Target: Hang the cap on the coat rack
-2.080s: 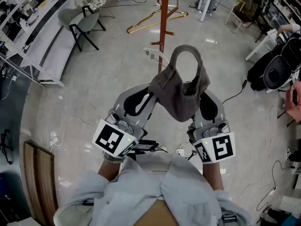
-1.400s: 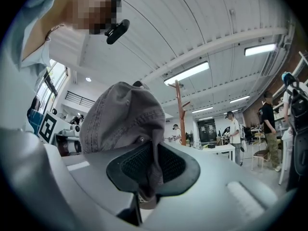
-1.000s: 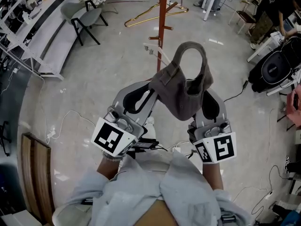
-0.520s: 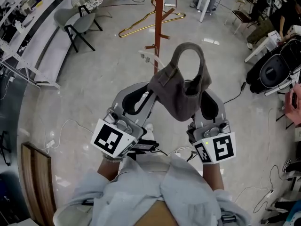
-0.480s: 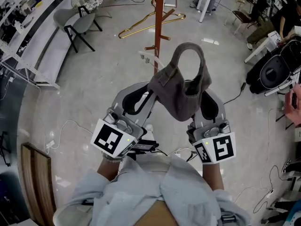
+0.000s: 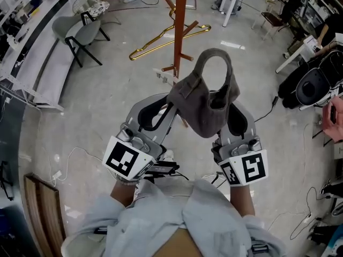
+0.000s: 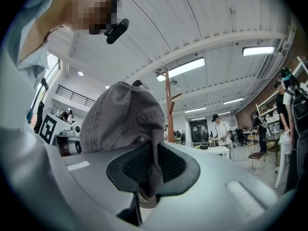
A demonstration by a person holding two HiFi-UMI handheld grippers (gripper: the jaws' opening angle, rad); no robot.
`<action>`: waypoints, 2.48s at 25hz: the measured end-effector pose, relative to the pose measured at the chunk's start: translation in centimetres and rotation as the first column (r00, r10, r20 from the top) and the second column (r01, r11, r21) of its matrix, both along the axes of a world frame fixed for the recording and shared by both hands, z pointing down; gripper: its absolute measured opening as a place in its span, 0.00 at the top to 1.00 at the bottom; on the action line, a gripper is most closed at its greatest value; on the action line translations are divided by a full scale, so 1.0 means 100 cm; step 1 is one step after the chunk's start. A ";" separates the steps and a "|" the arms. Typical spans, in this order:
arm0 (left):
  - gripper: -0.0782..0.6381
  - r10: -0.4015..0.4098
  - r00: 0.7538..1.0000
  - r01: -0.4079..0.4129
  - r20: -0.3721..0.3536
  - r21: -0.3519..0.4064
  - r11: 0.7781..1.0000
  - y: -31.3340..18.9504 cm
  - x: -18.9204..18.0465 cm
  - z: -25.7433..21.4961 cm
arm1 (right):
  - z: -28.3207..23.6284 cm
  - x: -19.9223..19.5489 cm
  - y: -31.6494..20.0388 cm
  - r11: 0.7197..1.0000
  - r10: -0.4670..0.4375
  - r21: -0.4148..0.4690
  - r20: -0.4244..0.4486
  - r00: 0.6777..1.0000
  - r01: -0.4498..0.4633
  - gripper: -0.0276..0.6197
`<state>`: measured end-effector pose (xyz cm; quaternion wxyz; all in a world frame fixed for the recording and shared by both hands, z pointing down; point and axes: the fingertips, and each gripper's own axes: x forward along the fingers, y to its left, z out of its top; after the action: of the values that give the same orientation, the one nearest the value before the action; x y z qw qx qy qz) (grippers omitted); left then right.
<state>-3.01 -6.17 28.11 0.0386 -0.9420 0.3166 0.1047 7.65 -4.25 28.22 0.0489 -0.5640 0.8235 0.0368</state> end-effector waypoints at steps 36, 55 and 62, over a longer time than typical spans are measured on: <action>0.82 0.043 0.999 -0.043 -0.017 -0.002 0.999 -0.131 0.005 -0.005 | -0.006 0.004 -0.127 0.998 0.058 -0.001 0.005 0.998 -0.058 0.89; 0.82 -0.044 0.999 0.044 -0.011 0.003 0.999 -0.143 0.039 -0.009 | -0.009 0.040 -0.148 1.000 -0.030 -0.002 0.014 0.999 0.030 0.89; 0.82 -0.058 0.998 0.058 -0.019 0.021 0.998 -0.147 0.047 -0.017 | -0.016 0.048 -0.155 0.999 -0.045 0.014 0.008 0.999 0.045 0.89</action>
<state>1.70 -20.86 26.36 0.0489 -0.9310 0.3430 0.1153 12.49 -19.72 26.57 0.0569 -0.5451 0.8355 0.0390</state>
